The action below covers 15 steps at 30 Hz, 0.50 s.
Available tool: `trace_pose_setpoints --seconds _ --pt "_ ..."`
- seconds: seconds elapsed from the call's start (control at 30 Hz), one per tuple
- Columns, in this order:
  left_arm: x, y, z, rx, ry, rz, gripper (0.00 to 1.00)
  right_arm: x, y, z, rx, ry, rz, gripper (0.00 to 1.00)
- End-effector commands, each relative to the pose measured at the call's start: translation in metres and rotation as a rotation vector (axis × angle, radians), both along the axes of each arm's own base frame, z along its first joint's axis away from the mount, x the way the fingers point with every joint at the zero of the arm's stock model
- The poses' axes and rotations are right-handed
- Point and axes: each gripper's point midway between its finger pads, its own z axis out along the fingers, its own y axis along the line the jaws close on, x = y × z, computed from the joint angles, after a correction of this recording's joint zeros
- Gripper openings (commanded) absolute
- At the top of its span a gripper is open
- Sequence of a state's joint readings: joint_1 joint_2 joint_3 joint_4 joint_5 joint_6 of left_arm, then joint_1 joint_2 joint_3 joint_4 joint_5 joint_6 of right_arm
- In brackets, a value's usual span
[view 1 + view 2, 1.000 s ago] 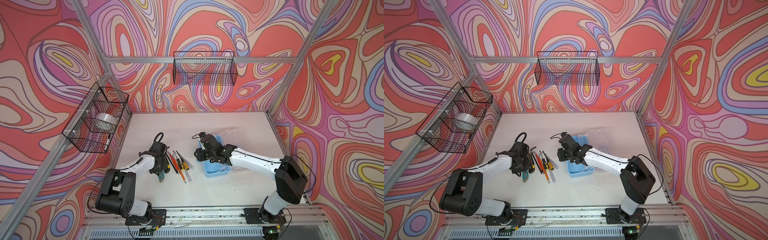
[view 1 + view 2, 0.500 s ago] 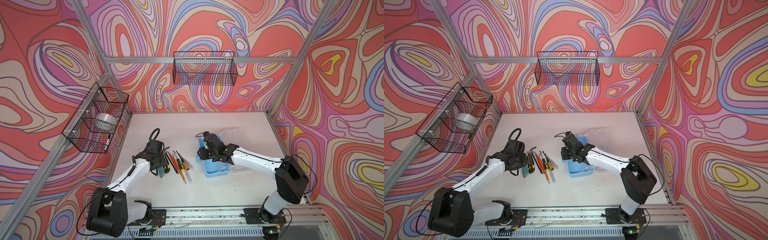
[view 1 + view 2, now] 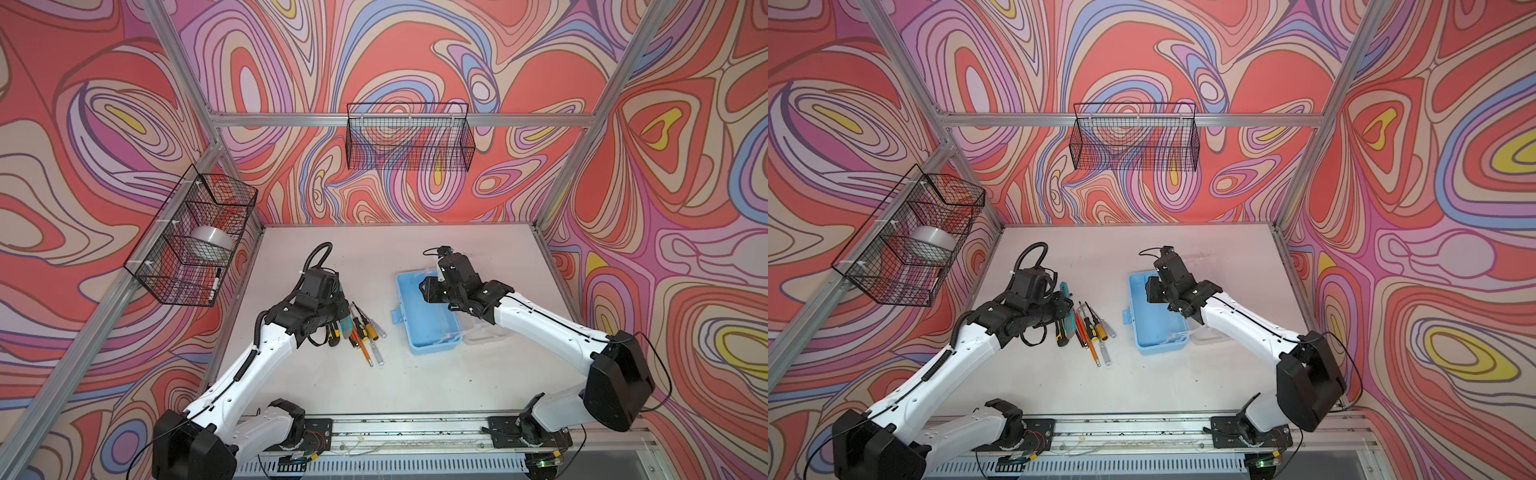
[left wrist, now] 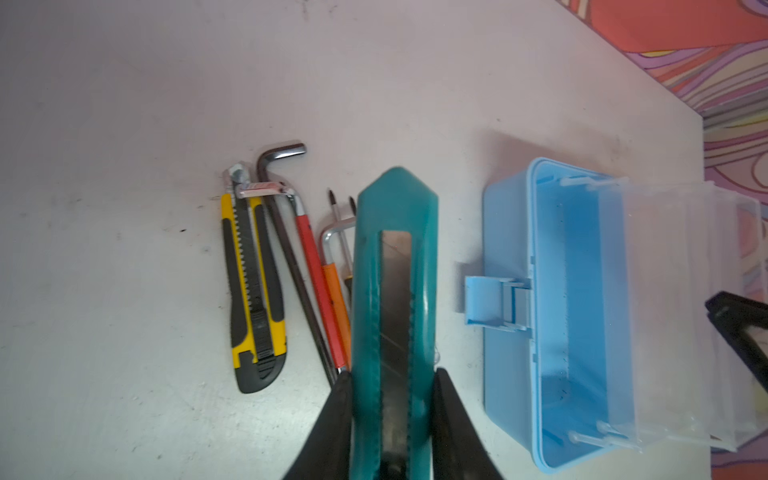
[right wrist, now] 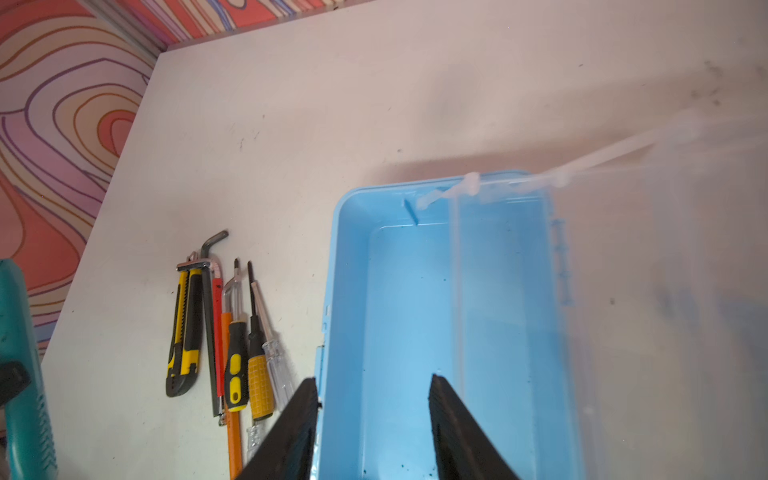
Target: Pack the tool kit
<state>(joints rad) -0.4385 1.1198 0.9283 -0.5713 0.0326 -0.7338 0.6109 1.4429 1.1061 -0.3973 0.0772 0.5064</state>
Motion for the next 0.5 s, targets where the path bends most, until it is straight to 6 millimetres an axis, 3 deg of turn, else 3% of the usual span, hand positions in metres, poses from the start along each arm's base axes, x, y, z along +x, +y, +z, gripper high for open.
trace_pose_setpoints --seconds 0.0,0.17,0.3,0.4,0.47 --pt "0.012 -0.043 0.024 -0.092 -0.055 -0.053 0.17 0.002 -0.037 0.021 -0.062 -0.057 -0.082 0.47" --pt "0.024 -0.115 0.038 -0.124 -0.086 -0.180 0.16 0.001 -0.077 0.057 -0.069 -0.137 -0.187 0.47" --pt "0.037 -0.173 0.039 -0.146 -0.086 -0.270 0.16 -0.003 -0.093 0.068 -0.059 -0.155 -0.218 0.47" --pt "0.046 -0.201 0.032 -0.173 -0.070 -0.282 0.16 -0.006 -0.105 0.068 -0.081 -0.157 -0.250 0.48" --pt "0.048 -0.202 0.026 -0.145 -0.062 -0.286 0.16 -0.010 -0.108 0.068 -0.095 -0.145 -0.245 0.48"
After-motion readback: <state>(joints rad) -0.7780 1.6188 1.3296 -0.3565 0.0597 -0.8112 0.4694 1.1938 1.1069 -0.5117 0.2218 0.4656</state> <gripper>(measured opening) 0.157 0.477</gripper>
